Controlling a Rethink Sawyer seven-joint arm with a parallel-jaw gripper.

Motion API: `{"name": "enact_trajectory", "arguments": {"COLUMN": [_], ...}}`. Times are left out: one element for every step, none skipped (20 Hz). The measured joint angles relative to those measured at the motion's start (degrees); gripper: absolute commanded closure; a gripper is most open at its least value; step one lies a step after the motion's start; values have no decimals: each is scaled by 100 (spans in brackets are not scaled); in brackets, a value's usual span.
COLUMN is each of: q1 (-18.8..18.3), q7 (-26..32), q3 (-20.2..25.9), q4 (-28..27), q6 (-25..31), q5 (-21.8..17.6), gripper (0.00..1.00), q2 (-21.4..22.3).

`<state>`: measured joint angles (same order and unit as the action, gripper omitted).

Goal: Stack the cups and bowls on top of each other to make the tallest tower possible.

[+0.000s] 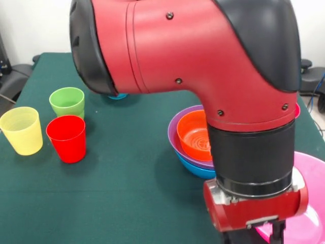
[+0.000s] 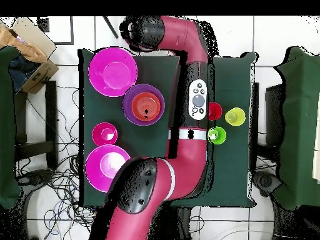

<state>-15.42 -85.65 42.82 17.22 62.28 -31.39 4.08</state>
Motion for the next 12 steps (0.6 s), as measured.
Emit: {"name": "enact_trajectory", "arguments": {"q1": [14,24,40,77,91,105,134,158,177,201,217,240], "q7": [0,0,0,0,0,0,0,0,0,0,0,0], "q3": [0,0,0,1,4,7,14,24,35,50,62,85], "q4": [-11,-18,-27,-46,-51,-57,-71,-84,-95,-110,-120,-133], "q6": [157,279,460,898,1049,1200,1500,1742,1923,2124,2259,2452], "q5": [-6,-8,-13,-44,-66,-88,-151,-213,-270,-345,-401,-493], "gripper": [0,0,0,0,0,0,0,0,0,0,0,0], "q2": [-1,-4,-8,-22,-27,-33,-44,-54,-61,-69,-74,-78]}}
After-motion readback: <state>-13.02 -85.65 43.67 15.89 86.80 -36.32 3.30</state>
